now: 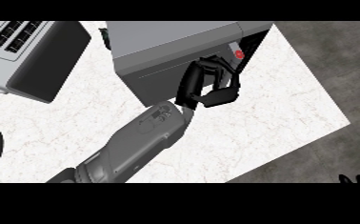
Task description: Pick up the milk, place it into the microwave and close the microwave
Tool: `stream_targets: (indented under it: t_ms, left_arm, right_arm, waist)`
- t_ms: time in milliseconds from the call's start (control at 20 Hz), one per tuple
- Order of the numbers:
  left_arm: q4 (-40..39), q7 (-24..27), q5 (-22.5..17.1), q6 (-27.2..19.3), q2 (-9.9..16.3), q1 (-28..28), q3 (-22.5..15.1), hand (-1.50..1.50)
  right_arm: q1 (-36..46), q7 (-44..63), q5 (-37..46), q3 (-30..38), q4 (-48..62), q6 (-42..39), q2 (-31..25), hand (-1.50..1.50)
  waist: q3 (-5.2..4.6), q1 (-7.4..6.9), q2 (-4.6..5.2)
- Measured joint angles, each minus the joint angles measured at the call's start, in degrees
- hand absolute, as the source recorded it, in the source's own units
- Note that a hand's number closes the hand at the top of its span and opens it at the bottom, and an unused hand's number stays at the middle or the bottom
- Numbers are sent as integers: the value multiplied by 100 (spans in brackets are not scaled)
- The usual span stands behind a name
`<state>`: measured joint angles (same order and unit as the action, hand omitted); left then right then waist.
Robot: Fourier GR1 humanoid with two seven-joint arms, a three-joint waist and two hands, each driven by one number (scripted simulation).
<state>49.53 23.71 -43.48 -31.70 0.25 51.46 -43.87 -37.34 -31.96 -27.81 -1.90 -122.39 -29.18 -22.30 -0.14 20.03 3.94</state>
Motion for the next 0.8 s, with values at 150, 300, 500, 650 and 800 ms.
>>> stream_targets:
  t_ms: [150, 300, 500, 650, 800]
  left_arm:
    - [-30, 80, -83, -13, -1, 12, -16, 150]
    - [-77, 160, -146, -4, -4, 41, -51, 150]
    - [-136, 236, -240, -14, -16, 89, -75, 150]
    - [-166, 294, -310, -11, -17, 107, -99, 150]
    - [-199, 348, -371, -35, -18, 129, -131, 150]
  right_arm:
    - [-10, 7, -65, 39, -92, -8, -29, -150]
    - [-71, 39, -190, 17, -152, -49, -54, -150]
    - [-125, 93, -334, 0, -211, -90, -97, -150]
    - [-170, 130, -425, 14, -265, -119, -144, -150]
    - [-221, 178, -495, 24, -313, -160, -207, -150]
  waist:
    - [2, 19, -2]
    - [8, 47, 7]
    - [12, 55, 20]
    - [12, 59, 18]
    - [14, 78, 19]
